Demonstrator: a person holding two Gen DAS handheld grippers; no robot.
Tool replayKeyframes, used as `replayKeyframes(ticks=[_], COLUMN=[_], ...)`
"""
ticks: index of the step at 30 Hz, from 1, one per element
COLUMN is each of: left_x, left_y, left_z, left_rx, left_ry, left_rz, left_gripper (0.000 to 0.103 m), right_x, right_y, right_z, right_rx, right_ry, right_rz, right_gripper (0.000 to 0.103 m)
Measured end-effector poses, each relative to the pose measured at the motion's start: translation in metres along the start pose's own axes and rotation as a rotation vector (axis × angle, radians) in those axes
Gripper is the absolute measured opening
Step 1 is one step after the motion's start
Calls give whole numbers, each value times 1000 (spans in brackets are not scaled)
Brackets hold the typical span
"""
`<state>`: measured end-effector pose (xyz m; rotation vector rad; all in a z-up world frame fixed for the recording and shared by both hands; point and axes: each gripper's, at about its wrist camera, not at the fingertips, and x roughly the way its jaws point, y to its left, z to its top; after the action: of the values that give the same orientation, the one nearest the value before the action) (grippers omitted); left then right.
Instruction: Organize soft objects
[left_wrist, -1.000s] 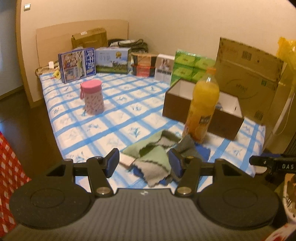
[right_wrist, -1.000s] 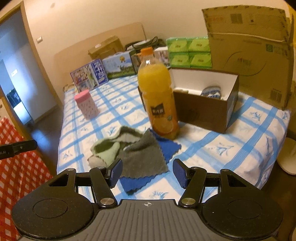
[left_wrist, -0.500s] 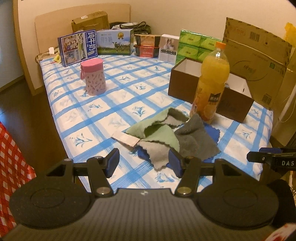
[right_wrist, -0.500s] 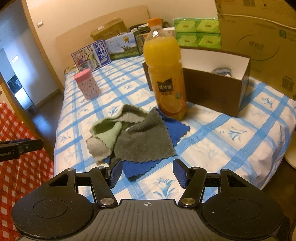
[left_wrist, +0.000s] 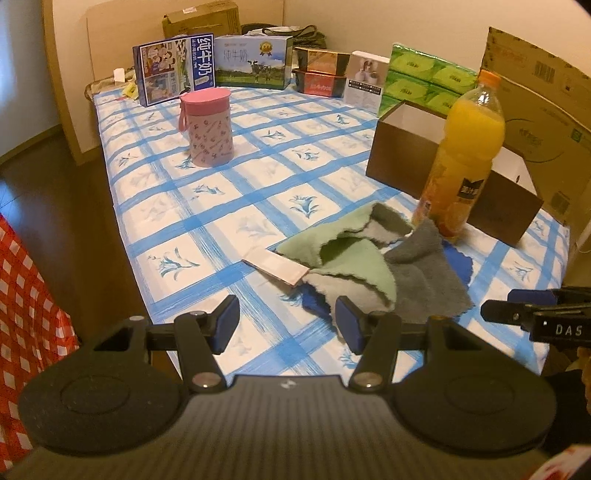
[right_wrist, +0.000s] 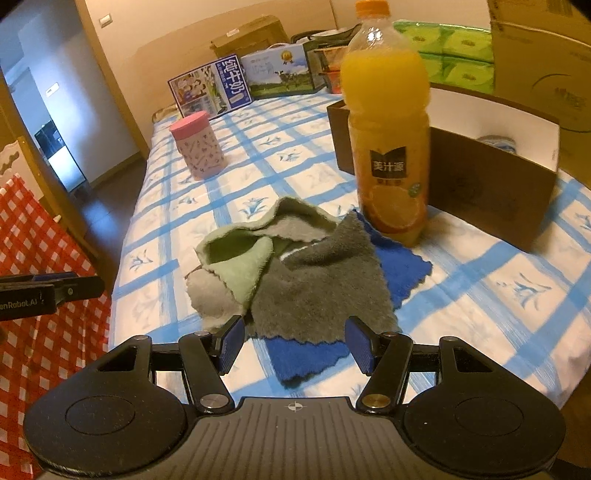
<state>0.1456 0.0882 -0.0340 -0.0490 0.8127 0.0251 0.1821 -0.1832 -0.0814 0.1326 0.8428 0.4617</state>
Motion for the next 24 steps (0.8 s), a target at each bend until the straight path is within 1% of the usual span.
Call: replayKeyframes(ticks=[3,6,13,16,19,24], left_x=[11,23,54,66,75,84], left_y=[3,7,13,13,8,4], left_z=[1,3,9,13,15,15], left_rx=[2,-16,-100,-131,-123,-97], left_ry=[6,22,71,86,88,94], left_rz=[7,-3,-26,-37,-43,-43], left_gripper=[54,52,52,51,51,51], right_x=[11,19,37,45,58,77], right_y=[-2,-8,-20,-23,-24,-34], right_z=[4,6,8,13,16,18], right_rx=[-2,14,36,40,30,33], right_ry=[10,19,48,48,59,62], right_rz=[-6,-17,-47,-49,-57,-133], right_gripper=[60,60,60,60,60,60])
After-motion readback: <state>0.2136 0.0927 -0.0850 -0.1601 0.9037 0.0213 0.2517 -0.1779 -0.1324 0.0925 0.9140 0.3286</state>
